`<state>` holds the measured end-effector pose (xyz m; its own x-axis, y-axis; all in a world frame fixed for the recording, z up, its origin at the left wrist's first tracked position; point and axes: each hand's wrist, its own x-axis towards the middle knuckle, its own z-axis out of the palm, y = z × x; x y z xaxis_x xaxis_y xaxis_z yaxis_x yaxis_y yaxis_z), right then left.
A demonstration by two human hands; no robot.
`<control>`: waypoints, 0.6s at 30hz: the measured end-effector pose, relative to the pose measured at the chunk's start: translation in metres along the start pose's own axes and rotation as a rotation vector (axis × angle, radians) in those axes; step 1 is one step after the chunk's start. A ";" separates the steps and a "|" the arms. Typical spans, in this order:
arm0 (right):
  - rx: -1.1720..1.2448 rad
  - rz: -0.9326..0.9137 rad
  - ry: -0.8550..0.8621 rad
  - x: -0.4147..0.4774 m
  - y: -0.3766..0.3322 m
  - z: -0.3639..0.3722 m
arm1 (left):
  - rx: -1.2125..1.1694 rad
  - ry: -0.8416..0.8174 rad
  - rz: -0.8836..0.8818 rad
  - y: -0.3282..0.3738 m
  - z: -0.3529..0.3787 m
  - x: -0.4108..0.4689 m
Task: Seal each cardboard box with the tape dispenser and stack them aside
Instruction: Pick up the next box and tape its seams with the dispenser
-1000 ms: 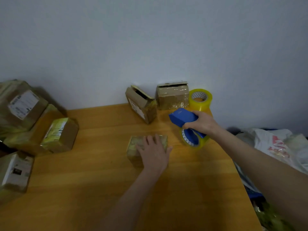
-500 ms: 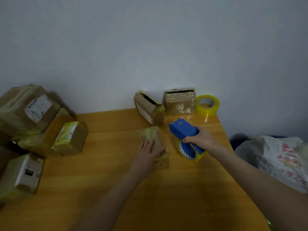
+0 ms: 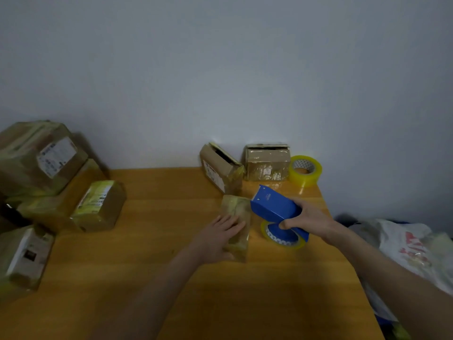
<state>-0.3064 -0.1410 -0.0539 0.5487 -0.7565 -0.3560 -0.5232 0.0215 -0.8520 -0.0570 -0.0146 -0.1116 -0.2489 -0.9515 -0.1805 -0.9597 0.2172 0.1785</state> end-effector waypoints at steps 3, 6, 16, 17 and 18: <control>-0.018 -0.048 -0.044 -0.007 -0.012 -0.012 | -0.522 0.414 -0.235 0.010 -0.029 0.000; -0.045 -0.090 -0.112 -0.013 -0.027 -0.015 | -1.318 0.497 -0.541 0.030 -0.066 0.006; -0.140 -0.124 -0.158 -0.027 -0.042 0.005 | -1.623 0.313 -0.533 0.039 -0.068 0.000; -0.143 -0.122 -0.147 -0.028 -0.041 0.005 | -1.613 0.304 -0.535 0.036 -0.067 -0.002; -0.147 -0.120 -0.137 -0.029 -0.041 0.006 | -1.604 0.288 -0.543 0.034 -0.066 -0.003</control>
<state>-0.2971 -0.1165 -0.0111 0.6909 -0.6520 -0.3124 -0.5324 -0.1665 -0.8299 -0.0800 -0.0188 -0.0409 0.2374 -0.8813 -0.4086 0.2047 -0.3658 0.9079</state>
